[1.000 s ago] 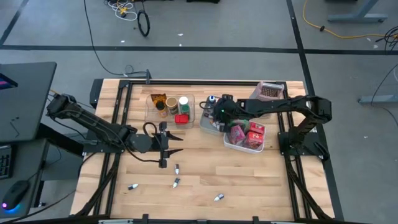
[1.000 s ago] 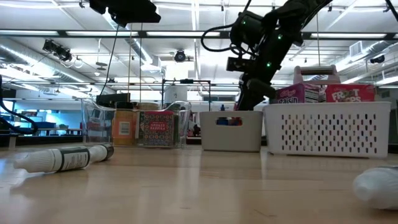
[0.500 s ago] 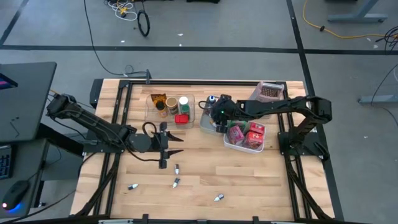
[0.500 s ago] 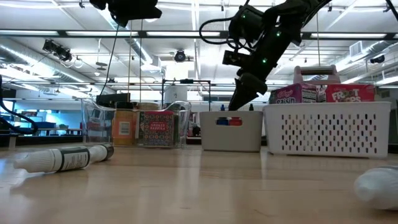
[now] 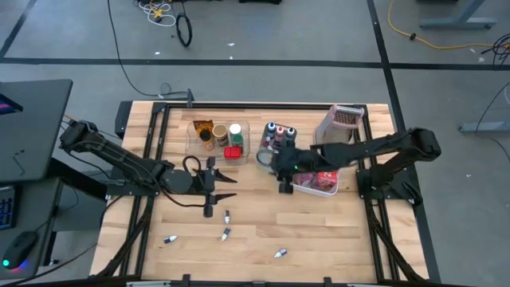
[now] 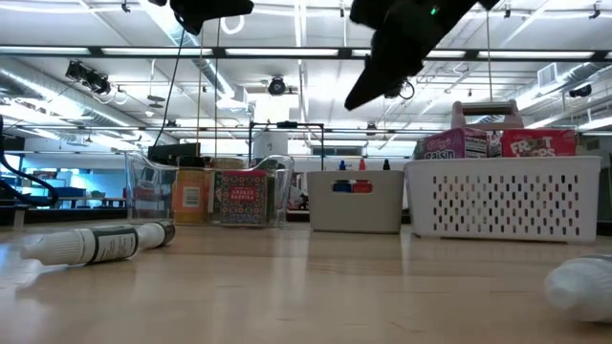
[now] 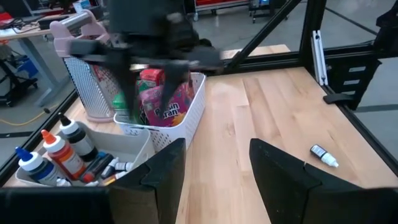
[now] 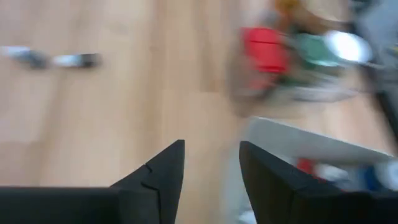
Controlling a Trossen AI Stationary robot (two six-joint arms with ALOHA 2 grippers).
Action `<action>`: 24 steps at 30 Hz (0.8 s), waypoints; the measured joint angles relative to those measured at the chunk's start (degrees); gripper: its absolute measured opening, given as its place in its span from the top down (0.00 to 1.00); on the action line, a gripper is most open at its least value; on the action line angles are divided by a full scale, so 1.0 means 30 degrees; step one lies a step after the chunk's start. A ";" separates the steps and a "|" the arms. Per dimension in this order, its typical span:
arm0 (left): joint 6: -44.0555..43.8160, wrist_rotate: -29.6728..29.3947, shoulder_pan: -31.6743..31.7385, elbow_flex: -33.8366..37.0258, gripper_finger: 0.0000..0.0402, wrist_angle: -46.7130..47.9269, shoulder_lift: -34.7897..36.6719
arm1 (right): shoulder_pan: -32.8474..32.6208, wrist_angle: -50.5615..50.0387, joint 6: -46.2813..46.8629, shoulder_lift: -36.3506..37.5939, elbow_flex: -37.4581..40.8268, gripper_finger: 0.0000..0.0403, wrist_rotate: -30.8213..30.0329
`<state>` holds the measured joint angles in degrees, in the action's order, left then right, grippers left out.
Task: Pick & Place Kitchen Items
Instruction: Put the small purple food coloring into the dark white bin
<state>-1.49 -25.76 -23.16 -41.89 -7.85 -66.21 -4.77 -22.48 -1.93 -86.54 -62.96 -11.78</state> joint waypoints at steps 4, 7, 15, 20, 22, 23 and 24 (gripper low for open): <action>-0.0001 -0.0021 0.0000 0.0000 0.53 0.0061 0.0000 | -0.1807 0.0108 0.0321 -0.0026 0.0007 0.61 0.1385; -0.0009 -0.0025 0.0000 0.0000 0.53 0.0119 0.0004 | -0.3166 0.0387 0.1548 -0.0183 0.0007 0.62 0.1652; -0.0074 -0.0028 0.0000 0.0000 0.53 0.0076 -0.0001 | -0.6392 0.1956 0.3245 -0.0495 0.0028 0.62 0.1751; -0.0148 -0.0028 0.0000 0.0000 0.53 -0.0160 -0.0001 | -0.7762 0.2876 0.4067 -0.0503 0.0021 0.62 0.1744; -0.0300 -0.0028 0.0000 0.0000 0.53 -0.0713 0.0003 | -0.8304 0.3258 0.4501 -0.0496 0.0021 0.62 0.1716; -0.0286 -0.0035 0.0000 0.0000 0.53 -0.1040 0.0000 | -0.8563 0.3313 0.4579 -0.0498 0.0021 0.62 0.1711; -0.0189 -0.0035 0.0000 0.0000 0.53 -0.1305 0.0000 | -0.8852 0.3366 0.4650 -0.0503 0.0021 0.62 0.1729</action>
<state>-2.06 -25.87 -23.16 -41.89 -11.77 -66.21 -31.32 -12.38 12.02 -88.05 -62.89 -6.59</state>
